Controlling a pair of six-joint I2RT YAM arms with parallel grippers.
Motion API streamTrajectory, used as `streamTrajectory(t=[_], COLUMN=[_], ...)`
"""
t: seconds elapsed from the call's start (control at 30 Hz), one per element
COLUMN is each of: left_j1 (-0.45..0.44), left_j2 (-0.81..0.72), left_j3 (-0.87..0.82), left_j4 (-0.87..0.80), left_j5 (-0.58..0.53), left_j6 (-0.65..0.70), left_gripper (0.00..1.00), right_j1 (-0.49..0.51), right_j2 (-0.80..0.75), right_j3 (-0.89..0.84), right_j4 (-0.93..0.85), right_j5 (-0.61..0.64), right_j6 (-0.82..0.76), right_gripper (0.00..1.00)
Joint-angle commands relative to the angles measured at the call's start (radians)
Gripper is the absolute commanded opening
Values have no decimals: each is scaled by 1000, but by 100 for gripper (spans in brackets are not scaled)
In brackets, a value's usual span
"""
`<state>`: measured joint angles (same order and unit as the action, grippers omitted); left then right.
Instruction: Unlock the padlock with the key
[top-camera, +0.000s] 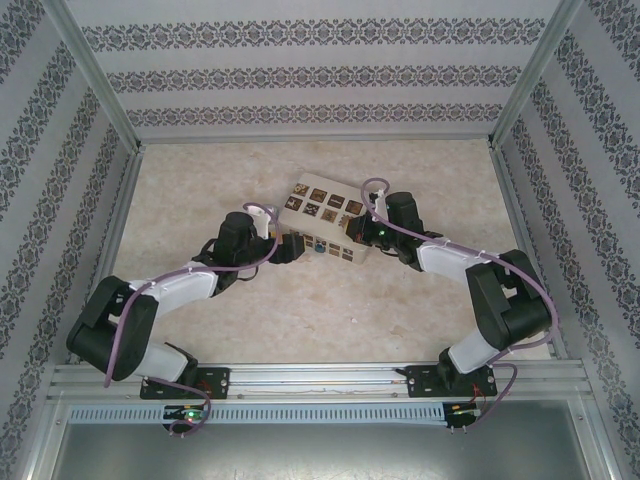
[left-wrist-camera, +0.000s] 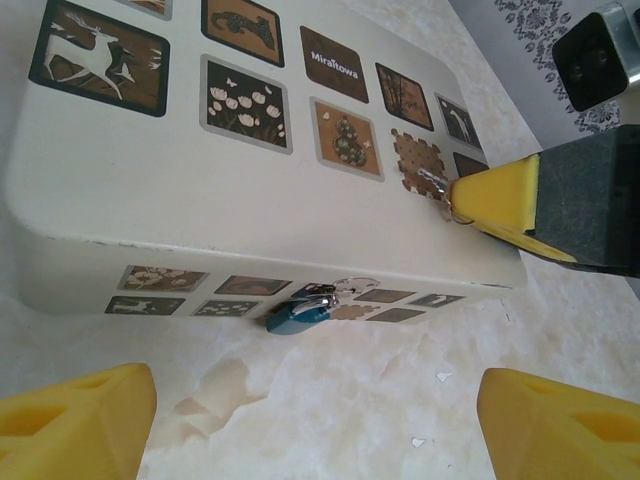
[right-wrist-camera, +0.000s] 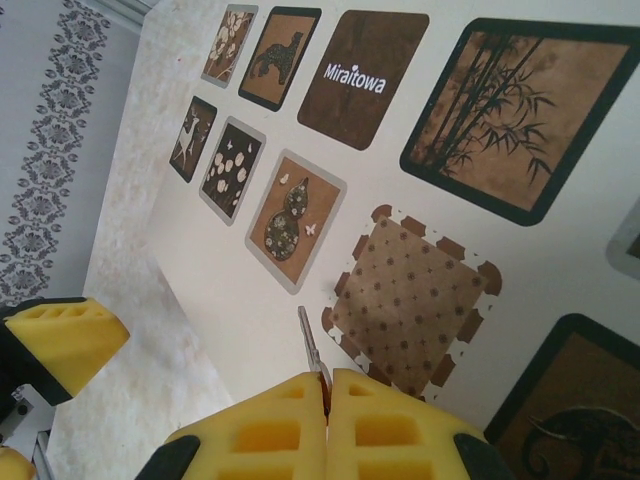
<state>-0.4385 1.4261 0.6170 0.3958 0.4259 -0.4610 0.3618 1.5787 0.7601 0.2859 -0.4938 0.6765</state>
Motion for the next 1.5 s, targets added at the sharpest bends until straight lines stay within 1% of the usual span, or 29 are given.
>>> streamTrajectory(t=[0.0, 0.13, 0.33, 0.47, 0.63, 0.8, 1.13, 1.47], left_j1=[-5, -4, -2, 6, 12, 12, 12, 13], left_j2=[24, 47, 69, 92, 126, 160, 259, 335], left_j3=[-7, -8, -13, -15, 2, 15, 38, 72], left_j4=[66, 75, 93, 107, 82, 75, 178, 233], left_j5=[20, 19, 14, 27, 43, 46, 63, 102], left_j6=[-8, -7, -2, -2, 7, 29, 4, -30], left_gripper=[84, 83, 83, 80, 76, 75, 73, 69], right_j1=[-7, -2, 25, 47, 67, 69, 68, 68], right_j2=[28, 44, 64, 73, 76, 75, 73, 78], right_j3=[9, -21, -72, -94, -93, -90, -79, -74], right_j4=[16, 38, 120, 174, 177, 169, 150, 142], right_j5=[-15, -24, -31, -31, -23, -13, -14, -17], right_j6=[-9, 7, 61, 100, 102, 95, 77, 70], right_gripper=[0, 0, 0, 0, 0, 0, 0, 0])
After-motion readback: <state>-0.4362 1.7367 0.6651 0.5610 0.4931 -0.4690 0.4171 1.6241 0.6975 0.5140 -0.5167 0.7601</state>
